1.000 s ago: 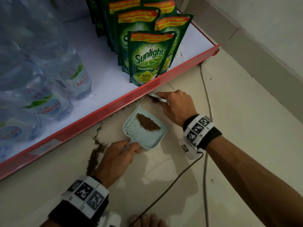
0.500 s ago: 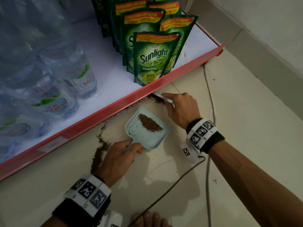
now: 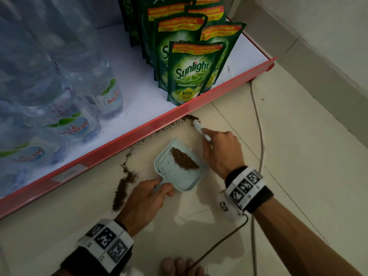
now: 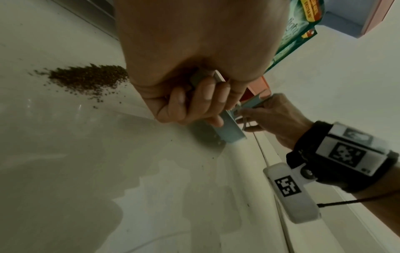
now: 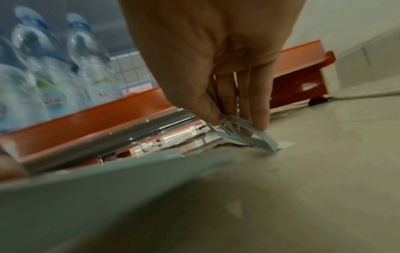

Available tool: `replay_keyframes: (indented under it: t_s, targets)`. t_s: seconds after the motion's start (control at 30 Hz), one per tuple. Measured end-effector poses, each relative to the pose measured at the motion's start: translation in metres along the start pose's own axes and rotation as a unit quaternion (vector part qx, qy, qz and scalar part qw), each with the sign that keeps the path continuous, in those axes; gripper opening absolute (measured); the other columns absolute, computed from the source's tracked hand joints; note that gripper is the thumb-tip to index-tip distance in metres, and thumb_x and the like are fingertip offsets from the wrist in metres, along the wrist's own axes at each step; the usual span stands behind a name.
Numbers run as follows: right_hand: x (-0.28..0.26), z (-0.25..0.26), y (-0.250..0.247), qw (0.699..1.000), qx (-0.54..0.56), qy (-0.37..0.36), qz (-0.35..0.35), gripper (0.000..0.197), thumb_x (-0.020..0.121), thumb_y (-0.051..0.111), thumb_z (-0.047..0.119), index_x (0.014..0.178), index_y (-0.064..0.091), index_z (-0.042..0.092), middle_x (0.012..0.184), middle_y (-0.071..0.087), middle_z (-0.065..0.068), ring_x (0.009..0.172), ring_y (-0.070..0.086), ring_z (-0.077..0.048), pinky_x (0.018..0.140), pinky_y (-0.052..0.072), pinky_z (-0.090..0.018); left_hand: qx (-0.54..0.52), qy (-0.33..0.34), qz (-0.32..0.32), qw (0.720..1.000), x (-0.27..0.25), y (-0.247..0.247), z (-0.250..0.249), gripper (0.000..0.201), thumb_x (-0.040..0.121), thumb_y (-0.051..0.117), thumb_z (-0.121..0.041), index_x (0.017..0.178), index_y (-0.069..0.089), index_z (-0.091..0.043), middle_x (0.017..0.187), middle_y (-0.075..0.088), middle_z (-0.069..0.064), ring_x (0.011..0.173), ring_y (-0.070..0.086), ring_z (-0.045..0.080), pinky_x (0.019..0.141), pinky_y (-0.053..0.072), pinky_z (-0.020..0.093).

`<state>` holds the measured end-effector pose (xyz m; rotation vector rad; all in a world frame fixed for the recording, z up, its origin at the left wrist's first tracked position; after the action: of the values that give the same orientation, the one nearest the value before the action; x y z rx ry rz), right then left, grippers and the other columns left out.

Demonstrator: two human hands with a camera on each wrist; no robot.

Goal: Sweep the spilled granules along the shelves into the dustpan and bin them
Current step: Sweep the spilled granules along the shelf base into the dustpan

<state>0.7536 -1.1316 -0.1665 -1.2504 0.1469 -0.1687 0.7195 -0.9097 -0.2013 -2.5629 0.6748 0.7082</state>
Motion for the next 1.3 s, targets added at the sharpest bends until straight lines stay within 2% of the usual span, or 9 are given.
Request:
replay_keyframes:
  t_s: [0.13, 0.3, 0.4, 0.57, 0.67, 0.8, 0.93, 1.07, 1.3]
  targets:
    - [0.000, 0.008, -0.008, 0.996, 0.060, -0.015, -0.057, 0.026, 0.098, 0.049, 0.017, 0.112, 0.071, 0.016, 0.058, 0.062, -0.003, 0.043, 0.053, -0.023, 0.049, 0.051, -0.032, 0.000, -0.006, 0.012, 1.000, -0.006, 0.004, 0.005, 0.028, 0.075, 0.052, -0.053, 0.074, 0.071, -0.033, 0.042, 0.043, -0.008, 0.040, 0.037, 0.007, 0.046, 0.031, 0.024]
    - [0.048, -0.016, -0.022, 0.988, -0.029, 0.067, -0.133, 0.027, 0.094, 0.052, 0.014, 0.114, 0.070, 0.021, 0.054, 0.044, 0.000, 0.044, 0.036, -0.020, 0.046, 0.025, -0.023, -0.026, -0.018, 0.004, 0.999, -0.005, 0.002, 0.007, 0.027, 0.074, 0.054, -0.053, 0.066, 0.071, -0.033, 0.042, 0.041, -0.008, 0.038, 0.035, 0.006, 0.044, 0.028, 0.023]
    - [0.066, -0.021, -0.015, 0.994, -0.076, 0.062, -0.051, 0.038, 0.098, 0.045, 0.015, 0.129, 0.063, 0.027, 0.079, 0.066, -0.014, 0.067, 0.060, -0.035, 0.057, 0.043, -0.034, -0.036, -0.018, 0.003, 0.999, -0.004, 0.002, 0.008, 0.028, 0.074, 0.054, -0.053, 0.064, 0.071, -0.032, 0.042, 0.040, -0.009, 0.037, 0.034, 0.006, 0.042, 0.027, 0.022]
    - [0.032, 0.004, 0.004, 0.995, -0.044, -0.087, 0.033, 0.040, 0.098, 0.044, 0.014, 0.128, 0.063, 0.032, 0.079, 0.073, -0.003, 0.058, 0.061, -0.024, 0.060, 0.056, -0.034, -0.044, -0.014, 0.001, 0.999, -0.011, 0.003, 0.015, 0.029, 0.078, 0.057, -0.053, 0.066, 0.071, -0.031, 0.042, 0.040, -0.008, 0.037, 0.034, 0.004, 0.039, 0.027, 0.016]
    - [0.015, 0.009, -0.001, 0.993, -0.023, -0.116, -0.014, 0.036, 0.096, 0.048, 0.012, 0.123, 0.067, 0.028, 0.075, 0.073, -0.002, 0.052, 0.058, -0.023, 0.052, 0.050, -0.029, -0.041, -0.023, -0.004, 0.999, -0.017, 0.004, 0.022, 0.031, 0.073, 0.055, -0.055, 0.068, 0.071, -0.031, 0.041, 0.042, -0.009, 0.038, 0.036, 0.004, 0.040, 0.029, 0.016]
    - [0.037, -0.005, -0.015, 0.995, -0.022, -0.030, -0.096, 0.029, 0.095, 0.051, 0.011, 0.115, 0.072, 0.019, 0.068, 0.068, -0.007, 0.048, 0.045, -0.022, 0.046, 0.027, -0.020, -0.055, -0.035, -0.011, 0.998, -0.022, 0.003, 0.025, 0.032, 0.076, 0.056, -0.051, 0.070, 0.070, -0.023, 0.042, 0.039, -0.008, 0.039, 0.033, 0.007, 0.040, 0.026, 0.018]
    - [0.058, -0.006, -0.006, 0.998, -0.029, 0.015, -0.062, 0.031, 0.093, 0.051, 0.008, 0.114, 0.071, 0.021, 0.092, 0.074, -0.012, 0.075, 0.066, -0.036, 0.059, 0.039, -0.029, -0.062, -0.045, -0.014, 0.997, -0.020, 0.001, 0.022, 0.033, 0.094, 0.061, -0.034, 0.068, 0.069, -0.015, 0.045, 0.038, -0.008, 0.038, 0.031, 0.006, 0.037, 0.025, 0.015]
    - [0.039, 0.021, 0.012, 0.994, 0.011, -0.102, 0.032, 0.044, 0.096, 0.050, 0.007, 0.127, 0.064, 0.035, 0.123, 0.070, 0.005, 0.093, 0.071, -0.022, 0.077, 0.060, -0.034, -0.066, -0.061, -0.005, 0.996, -0.022, -0.004, 0.015, 0.033, 0.096, 0.060, -0.024, 0.066, 0.066, -0.012, 0.042, 0.037, -0.008, 0.034, 0.030, 0.005, 0.035, 0.025, 0.015]
    - [0.030, 0.024, -0.004, 0.998, 0.005, -0.058, -0.002, 0.043, 0.083, 0.051, 0.003, 0.117, 0.069, 0.024, 0.110, 0.074, -0.004, 0.086, 0.068, -0.032, 0.070, 0.055, -0.035, -0.010, -0.103, 0.039, 0.994, -0.038, -0.040, -0.005, 0.032, 0.099, 0.055, -0.019, 0.071, 0.061, -0.006, 0.041, 0.036, -0.006, 0.032, 0.031, 0.004, 0.036, 0.025, 0.015]
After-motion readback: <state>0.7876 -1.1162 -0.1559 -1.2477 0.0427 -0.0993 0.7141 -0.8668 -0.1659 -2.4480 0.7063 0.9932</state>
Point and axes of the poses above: each hand's wrist, its own x-axis towards the middle knuckle, its own y-axis out of the palm, z = x × y, the point moved 2 cm from there along x, towards the middle knuckle
